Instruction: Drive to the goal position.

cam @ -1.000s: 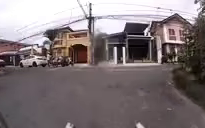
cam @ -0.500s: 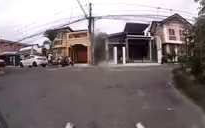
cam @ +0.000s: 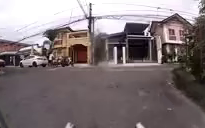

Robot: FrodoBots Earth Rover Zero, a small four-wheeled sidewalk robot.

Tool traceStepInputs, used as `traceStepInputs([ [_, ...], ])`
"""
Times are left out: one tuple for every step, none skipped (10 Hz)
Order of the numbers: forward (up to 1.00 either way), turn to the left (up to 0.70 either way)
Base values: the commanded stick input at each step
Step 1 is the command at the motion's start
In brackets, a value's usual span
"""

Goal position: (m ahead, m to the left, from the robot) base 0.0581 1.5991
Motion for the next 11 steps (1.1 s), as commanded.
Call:
traceStepInputs([
  [0.06, -0.12],
  [0.06, -0.12],
  [0.06, -0.12],
  [0.06, -0.12],
  [0.06, -0.12],
  [0.06, -0.12],
  [0.06, -0.12],
  [0.06, -0.12],
  [0.06, -0.12],
  [0.06, -0.11],
  [0.06, -0.10],
])
